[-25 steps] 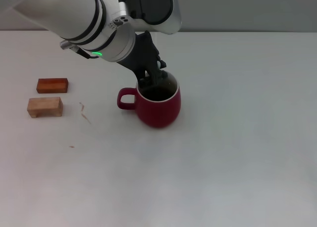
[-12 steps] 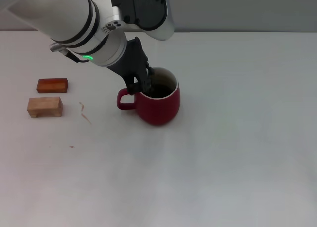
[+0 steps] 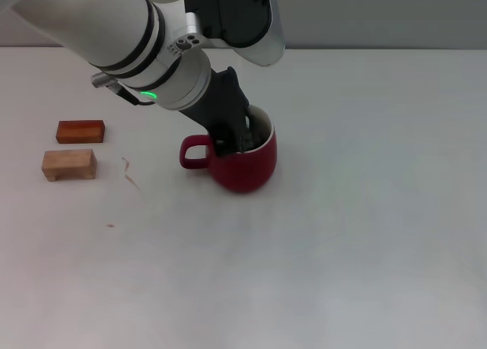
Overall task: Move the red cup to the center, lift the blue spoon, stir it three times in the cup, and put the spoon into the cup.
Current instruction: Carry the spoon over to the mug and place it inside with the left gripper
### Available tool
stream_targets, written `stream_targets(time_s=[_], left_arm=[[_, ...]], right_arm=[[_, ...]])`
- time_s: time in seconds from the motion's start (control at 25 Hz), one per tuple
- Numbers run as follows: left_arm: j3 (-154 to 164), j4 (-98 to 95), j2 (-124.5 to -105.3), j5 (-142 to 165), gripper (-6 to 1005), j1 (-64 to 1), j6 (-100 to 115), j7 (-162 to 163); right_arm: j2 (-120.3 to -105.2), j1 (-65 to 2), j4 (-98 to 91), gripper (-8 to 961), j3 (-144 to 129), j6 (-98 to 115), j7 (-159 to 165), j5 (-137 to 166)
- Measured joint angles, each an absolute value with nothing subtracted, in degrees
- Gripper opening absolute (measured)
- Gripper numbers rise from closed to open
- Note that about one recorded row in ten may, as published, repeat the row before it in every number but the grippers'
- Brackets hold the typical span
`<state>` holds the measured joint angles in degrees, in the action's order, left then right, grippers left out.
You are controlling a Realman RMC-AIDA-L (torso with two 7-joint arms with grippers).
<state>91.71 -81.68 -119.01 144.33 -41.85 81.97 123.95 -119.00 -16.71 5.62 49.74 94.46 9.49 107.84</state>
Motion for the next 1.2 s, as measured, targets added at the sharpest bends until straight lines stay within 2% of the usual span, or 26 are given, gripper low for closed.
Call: stream_targets(time_s=[1.2], left_arm=[[90.69, -82.39, -118.64, 141.41, 167, -40.07, 80.80, 123.74]], right_arm=[[-118.84, -17.55, 5.05, 704, 49.75, 94.21, 9.48, 107.84]])
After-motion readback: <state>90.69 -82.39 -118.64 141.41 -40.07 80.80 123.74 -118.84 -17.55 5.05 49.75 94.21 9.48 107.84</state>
